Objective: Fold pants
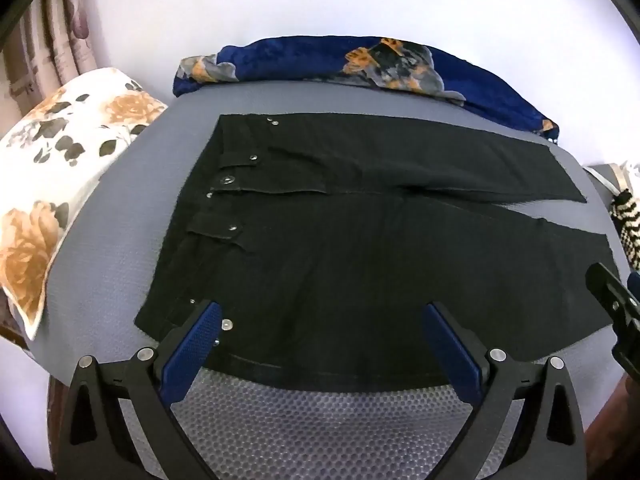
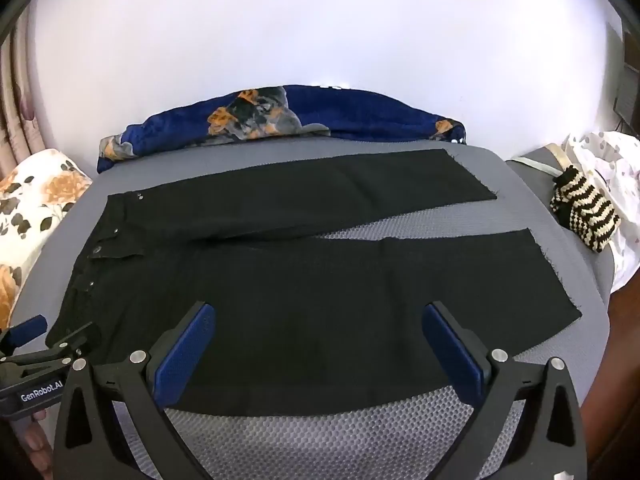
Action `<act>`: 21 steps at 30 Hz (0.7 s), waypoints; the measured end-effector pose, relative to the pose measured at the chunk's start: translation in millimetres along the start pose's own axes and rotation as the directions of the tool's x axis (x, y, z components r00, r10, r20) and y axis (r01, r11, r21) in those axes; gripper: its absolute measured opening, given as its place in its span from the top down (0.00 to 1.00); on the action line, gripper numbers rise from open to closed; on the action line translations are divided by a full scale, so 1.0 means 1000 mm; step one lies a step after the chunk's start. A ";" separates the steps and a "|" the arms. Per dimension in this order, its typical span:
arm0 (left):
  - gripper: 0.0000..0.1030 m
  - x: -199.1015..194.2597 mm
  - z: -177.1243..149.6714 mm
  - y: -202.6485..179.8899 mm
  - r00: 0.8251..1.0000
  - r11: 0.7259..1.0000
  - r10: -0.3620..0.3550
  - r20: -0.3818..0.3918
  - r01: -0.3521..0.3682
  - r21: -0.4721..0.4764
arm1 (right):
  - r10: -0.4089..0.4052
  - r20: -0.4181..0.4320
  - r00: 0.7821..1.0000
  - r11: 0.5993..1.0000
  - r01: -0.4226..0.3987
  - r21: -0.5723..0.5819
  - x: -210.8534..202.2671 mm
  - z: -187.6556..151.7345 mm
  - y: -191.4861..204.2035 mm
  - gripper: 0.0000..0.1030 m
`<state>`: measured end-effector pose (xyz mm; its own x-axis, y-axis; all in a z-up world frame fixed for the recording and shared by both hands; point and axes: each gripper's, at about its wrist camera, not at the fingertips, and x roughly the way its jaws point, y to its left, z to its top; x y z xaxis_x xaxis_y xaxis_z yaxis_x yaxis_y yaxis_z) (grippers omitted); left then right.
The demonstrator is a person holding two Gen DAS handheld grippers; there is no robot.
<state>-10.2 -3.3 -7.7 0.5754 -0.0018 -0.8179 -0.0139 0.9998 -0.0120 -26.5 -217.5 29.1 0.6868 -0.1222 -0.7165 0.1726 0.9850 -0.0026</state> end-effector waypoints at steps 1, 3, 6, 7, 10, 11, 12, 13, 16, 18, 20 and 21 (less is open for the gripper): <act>0.03 0.000 0.000 0.000 1.000 1.000 0.007 0.002 -0.007 -0.001 | 0.001 -0.001 1.000 1.000 -0.001 0.001 0.000 -0.001 0.000 0.00; 0.03 0.000 0.000 0.002 1.000 1.000 0.012 -0.001 -0.012 -0.012 | 0.006 -0.002 1.000 1.000 -0.006 -0.003 -0.001 -0.002 0.000 0.00; 0.03 0.001 0.000 0.005 1.000 1.000 0.013 -0.016 -0.014 -0.020 | 0.006 0.000 1.000 1.000 -0.006 -0.012 0.000 -0.002 0.001 0.00; 0.03 0.001 0.000 0.006 1.000 1.000 0.013 -0.021 -0.014 -0.020 | 0.006 0.000 1.000 1.000 -0.006 -0.012 0.000 -0.003 0.001 0.00; 0.03 0.004 0.000 0.006 0.999 1.000 0.014 -0.036 -0.014 -0.015 | 0.006 -0.002 1.000 1.000 -0.006 -0.009 0.000 -0.002 0.001 0.00; 0.03 0.005 -0.001 0.006 0.999 1.000 0.012 -0.036 -0.013 -0.011 | 0.006 0.001 1.000 1.000 -0.006 -0.009 0.000 -0.003 0.001 0.00; 0.03 0.005 -0.001 0.005 0.999 1.000 0.011 -0.039 -0.012 -0.008 | 0.004 0.001 1.000 1.000 -0.004 -0.010 0.000 -0.003 0.001 0.00; 0.03 0.006 0.000 0.005 0.999 1.000 0.011 -0.041 -0.011 -0.006 | 0.002 0.002 1.000 1.000 -0.002 -0.010 0.001 -0.003 0.001 0.00; 0.03 0.007 0.000 0.005 0.999 1.000 0.006 -0.046 -0.006 0.002 | 0.002 0.001 1.000 1.000 -0.002 -0.007 0.001 -0.004 0.001 0.00; 0.03 0.009 -0.001 0.005 0.999 1.000 0.003 -0.050 -0.003 0.006 | 0.001 -0.003 1.000 1.000 -0.001 -0.003 0.002 -0.003 0.000 0.00; 0.03 0.009 0.000 0.005 0.999 1.000 0.003 -0.052 -0.003 0.008 | 0.000 -0.005 1.000 1.000 0.000 -0.002 0.002 -0.003 0.000 0.00; 0.03 0.009 -0.001 0.005 0.999 1.000 0.003 -0.052 -0.002 0.010 | -0.003 -0.006 1.000 1.000 0.003 -0.003 0.003 -0.004 0.001 0.00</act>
<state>-5.3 1.6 -15.8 0.5317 -0.0002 -0.8469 -0.0070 1.0000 -0.0046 -27.3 -216.8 24.7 0.6821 -0.1244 -0.7206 0.1725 0.9850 -0.0067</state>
